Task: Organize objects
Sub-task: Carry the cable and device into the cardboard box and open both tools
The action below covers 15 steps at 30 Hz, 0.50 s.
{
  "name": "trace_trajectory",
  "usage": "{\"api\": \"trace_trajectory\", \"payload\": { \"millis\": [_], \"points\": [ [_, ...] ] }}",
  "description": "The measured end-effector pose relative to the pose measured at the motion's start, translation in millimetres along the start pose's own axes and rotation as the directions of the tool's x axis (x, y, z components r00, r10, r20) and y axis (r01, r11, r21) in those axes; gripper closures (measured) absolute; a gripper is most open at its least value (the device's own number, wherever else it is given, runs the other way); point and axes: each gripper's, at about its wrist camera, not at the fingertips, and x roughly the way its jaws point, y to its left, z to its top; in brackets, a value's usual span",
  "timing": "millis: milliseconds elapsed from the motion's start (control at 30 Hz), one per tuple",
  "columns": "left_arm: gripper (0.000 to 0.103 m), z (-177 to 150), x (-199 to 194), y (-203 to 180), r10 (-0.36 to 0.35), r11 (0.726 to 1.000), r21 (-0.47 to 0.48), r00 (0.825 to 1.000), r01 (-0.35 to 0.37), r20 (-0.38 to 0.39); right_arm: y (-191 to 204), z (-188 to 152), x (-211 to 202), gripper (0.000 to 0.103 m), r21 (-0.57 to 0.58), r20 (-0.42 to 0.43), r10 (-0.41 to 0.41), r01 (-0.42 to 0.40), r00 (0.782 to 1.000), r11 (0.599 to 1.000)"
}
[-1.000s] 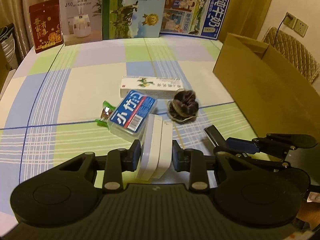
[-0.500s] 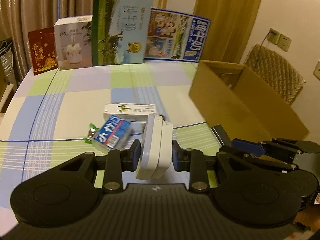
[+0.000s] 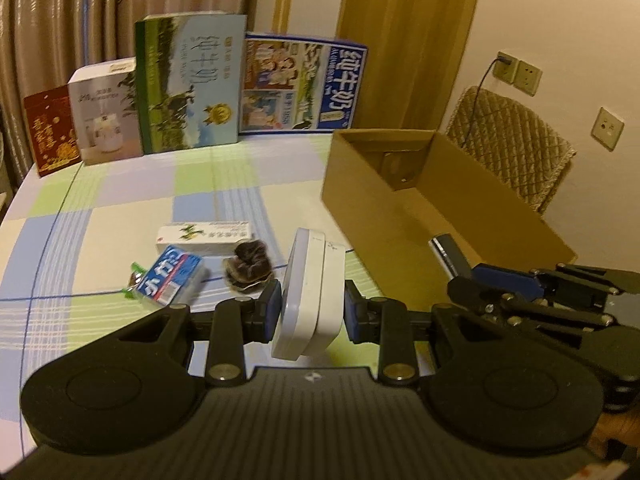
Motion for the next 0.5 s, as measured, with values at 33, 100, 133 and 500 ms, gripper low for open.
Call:
{"api": "trace_trajectory", "payload": {
  "millis": [33, 100, 133, 500],
  "points": [
    [0.076, 2.1, 0.2, -4.1, -0.008, 1.000, 0.005, 1.000, 0.008, 0.004, -4.3, 2.4, -2.9, 0.084, 0.008, 0.004, -0.009, 0.009, 1.000, 1.000],
    [0.076, 6.4, 0.8, -12.8, -0.026, 1.000, 0.013, 1.000, 0.026, 0.013, -15.6, 8.0, -8.8, 0.084, 0.021, 0.012, -0.032, 0.032, 0.999, 0.999],
    [0.076, 8.8, 1.9, -17.4, -0.034, 0.999, 0.017, 0.999, 0.034, 0.017, -21.1, 10.5, -11.8, 0.084, 0.027, 0.017, -0.045, 0.044, 0.999, 0.999],
    [0.076, 34.4, 19.7, -79.6, -0.138, 0.989, 0.052, 0.989, 0.136, 0.045, -80.2, 28.7, -39.9, 0.084, 0.072, 0.047, -0.138, 0.134, 0.989, 0.988]
  ]
}}
